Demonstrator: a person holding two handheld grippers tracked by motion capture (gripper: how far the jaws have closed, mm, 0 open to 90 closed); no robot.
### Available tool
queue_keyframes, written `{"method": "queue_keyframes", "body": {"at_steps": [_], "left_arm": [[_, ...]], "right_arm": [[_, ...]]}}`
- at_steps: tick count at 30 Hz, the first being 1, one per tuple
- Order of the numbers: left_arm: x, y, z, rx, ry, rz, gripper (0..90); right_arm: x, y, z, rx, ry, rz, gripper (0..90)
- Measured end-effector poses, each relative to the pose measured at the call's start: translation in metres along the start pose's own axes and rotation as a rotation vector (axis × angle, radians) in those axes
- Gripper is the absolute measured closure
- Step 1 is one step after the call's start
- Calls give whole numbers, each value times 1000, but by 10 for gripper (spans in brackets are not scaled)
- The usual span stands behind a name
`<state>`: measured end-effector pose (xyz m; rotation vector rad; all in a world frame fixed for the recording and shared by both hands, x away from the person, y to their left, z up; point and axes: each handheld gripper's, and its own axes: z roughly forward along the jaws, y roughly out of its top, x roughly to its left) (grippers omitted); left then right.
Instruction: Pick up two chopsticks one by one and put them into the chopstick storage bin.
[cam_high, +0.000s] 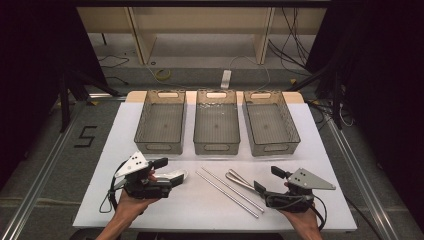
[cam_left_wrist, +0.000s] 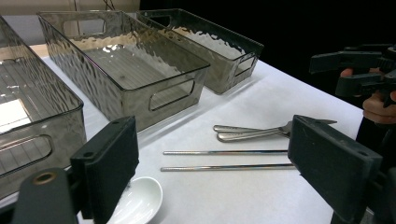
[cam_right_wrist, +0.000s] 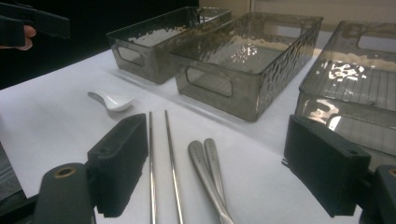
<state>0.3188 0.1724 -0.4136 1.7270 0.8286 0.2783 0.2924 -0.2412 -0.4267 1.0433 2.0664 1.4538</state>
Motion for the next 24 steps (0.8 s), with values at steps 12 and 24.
{"method": "queue_keyframes", "body": {"at_steps": [12,24], "left_arm": [[0,0,-1,-2,0,6,157],[1,0,-1,-8,13,4,156]], "right_arm": [[1,7,4,50,12,-8,242],[6,47,31,377,30,-174,270]]}}
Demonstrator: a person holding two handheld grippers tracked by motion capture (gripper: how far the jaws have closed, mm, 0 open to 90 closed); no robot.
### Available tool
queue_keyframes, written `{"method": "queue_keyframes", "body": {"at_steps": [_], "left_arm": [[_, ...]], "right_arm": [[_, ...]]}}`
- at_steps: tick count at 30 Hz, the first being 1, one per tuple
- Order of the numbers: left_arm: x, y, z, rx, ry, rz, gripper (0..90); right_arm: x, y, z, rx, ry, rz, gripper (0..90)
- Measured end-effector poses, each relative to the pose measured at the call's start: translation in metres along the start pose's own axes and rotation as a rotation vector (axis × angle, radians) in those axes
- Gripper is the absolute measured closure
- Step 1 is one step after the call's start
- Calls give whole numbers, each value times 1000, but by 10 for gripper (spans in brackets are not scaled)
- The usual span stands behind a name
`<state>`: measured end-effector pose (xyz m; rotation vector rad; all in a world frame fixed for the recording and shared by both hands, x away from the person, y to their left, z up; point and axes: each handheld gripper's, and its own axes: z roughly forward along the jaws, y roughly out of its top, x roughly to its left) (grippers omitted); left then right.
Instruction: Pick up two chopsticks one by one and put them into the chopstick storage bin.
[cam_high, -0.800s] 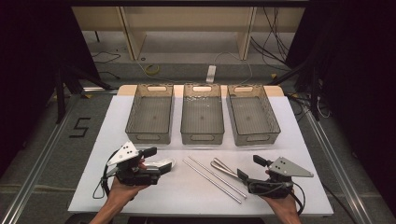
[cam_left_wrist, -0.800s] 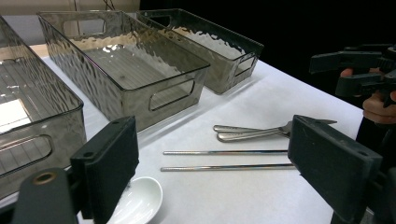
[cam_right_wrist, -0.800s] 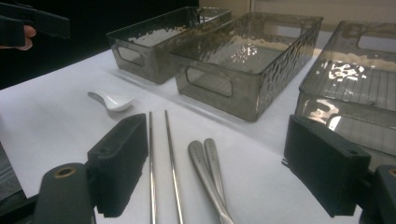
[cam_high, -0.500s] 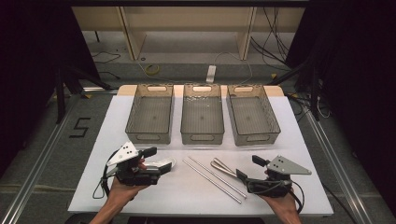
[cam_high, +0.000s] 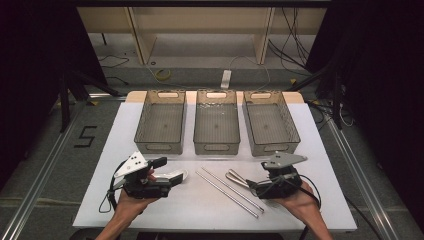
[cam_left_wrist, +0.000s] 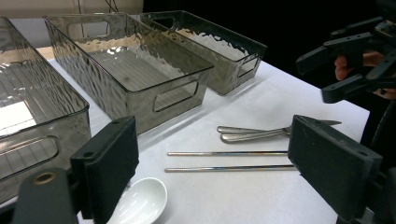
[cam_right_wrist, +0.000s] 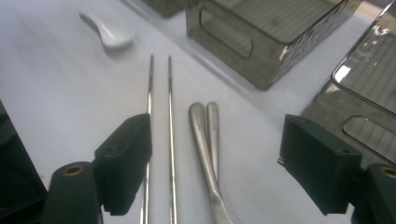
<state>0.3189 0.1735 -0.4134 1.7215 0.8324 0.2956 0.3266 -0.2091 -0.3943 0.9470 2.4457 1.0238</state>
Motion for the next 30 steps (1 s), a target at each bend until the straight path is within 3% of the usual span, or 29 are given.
{"method": "queue_keyframes", "body": {"at_steps": [2,5,8,18,30], "left_arm": [[0,0,0,-1,1,1,156],[0,0,-1,-1,2,5,156],[-1,0,-1,-1,3,8,156],[-1,0,-1,1,5,17,156],[-2,0,-1,0,4,24,156]], "right_arm": [[0,7,6,60,-1,-24,279],[3,15,18,178,40,-51,309],[9,16,31,257,60,-85,328],[15,7,58,406,94,-107,454],[17,0,70,498,108,-98,611]]}}
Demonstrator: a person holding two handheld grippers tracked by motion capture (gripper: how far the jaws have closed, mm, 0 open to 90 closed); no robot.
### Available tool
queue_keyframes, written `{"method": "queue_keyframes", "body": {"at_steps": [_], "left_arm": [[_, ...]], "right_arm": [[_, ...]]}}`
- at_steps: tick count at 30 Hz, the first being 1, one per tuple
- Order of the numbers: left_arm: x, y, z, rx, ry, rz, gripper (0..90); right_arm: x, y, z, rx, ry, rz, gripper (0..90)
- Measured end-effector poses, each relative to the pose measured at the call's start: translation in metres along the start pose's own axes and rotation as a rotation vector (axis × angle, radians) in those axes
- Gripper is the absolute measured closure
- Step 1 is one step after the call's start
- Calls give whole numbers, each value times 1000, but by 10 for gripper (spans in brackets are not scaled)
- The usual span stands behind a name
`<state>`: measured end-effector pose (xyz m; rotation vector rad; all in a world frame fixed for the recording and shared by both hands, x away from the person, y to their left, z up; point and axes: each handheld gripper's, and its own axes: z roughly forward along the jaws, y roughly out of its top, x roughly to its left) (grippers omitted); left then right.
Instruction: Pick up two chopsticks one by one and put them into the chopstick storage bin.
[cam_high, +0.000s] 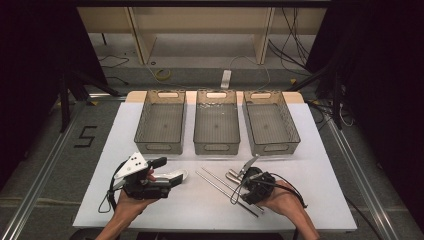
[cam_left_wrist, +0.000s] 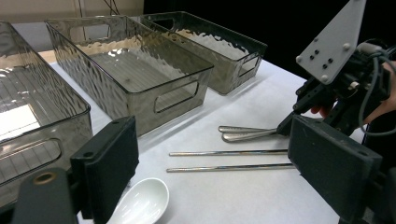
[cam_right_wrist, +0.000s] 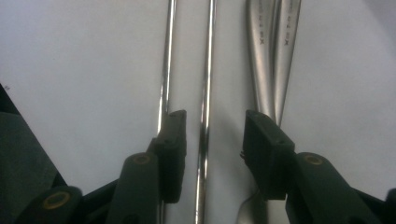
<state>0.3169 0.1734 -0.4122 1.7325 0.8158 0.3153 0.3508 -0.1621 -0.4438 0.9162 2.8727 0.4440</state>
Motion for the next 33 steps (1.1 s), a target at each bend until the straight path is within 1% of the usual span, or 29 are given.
{"method": "queue_keyframes", "body": {"at_steps": [3,9,11,14,19,20,25,28,33], "left_arm": [[0,0,0,1,-2,-1,156],[0,0,0,3,-2,0,156],[0,0,0,1,-3,-1,156],[0,0,0,2,-2,0,156],[-1,0,0,3,-2,-1,156],[-1,0,0,2,-2,0,156],[-1,0,1,3,-1,0,157],[-1,0,1,8,-1,2,156],[-1,0,1,8,-1,3,157]], "right_arm": [[-1,-1,3,20,6,4,647],[-1,-2,6,44,18,-4,707],[0,-2,7,55,22,2,720],[-1,-3,9,68,20,-14,747],[0,-3,12,87,24,-18,788],[0,-3,12,88,24,-12,795],[-1,-1,13,91,24,-15,838],[-2,0,13,104,27,-17,844],[-2,1,14,108,30,-9,851]]}}
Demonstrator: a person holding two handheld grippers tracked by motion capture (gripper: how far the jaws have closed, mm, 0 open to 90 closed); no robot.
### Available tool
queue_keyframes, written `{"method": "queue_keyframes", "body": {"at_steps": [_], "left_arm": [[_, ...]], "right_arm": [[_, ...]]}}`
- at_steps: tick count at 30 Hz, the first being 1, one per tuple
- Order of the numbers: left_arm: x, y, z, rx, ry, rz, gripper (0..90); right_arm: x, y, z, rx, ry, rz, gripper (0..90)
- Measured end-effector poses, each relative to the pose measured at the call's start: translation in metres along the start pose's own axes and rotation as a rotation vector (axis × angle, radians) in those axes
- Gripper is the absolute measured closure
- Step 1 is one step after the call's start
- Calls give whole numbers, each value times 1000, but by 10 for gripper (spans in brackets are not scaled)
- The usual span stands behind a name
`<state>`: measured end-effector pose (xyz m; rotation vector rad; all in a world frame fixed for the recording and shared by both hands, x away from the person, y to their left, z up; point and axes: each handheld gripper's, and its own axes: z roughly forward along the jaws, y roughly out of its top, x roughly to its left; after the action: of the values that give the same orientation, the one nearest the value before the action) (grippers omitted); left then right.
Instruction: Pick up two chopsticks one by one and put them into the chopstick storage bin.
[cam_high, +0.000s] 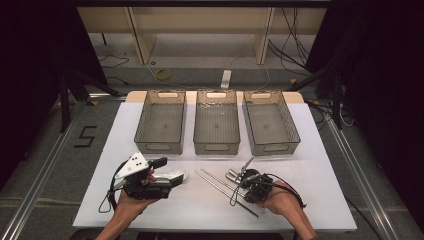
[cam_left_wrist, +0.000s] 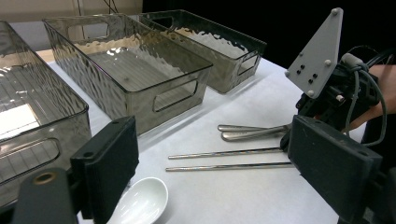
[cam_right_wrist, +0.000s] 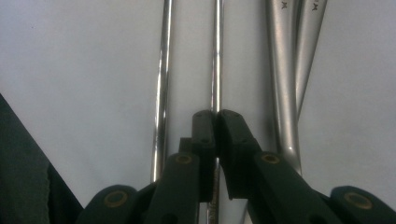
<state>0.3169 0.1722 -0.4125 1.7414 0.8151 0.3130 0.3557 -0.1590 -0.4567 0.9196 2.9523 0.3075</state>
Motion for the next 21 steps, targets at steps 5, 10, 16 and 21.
{"method": "queue_keyframes", "body": {"at_steps": [5,10,16,21], "left_arm": [[0,0,0,0,-2,1,156],[0,0,0,-2,-2,-1,156],[0,0,0,0,-4,0,157],[1,1,2,0,-8,1,156]], "right_arm": [[0,0,0,-6,-4,-21,855],[2,2,-5,-31,-23,-49,856],[-1,-1,-15,-56,-52,-62,858],[-3,-2,-25,-85,-61,-57,858]]}}
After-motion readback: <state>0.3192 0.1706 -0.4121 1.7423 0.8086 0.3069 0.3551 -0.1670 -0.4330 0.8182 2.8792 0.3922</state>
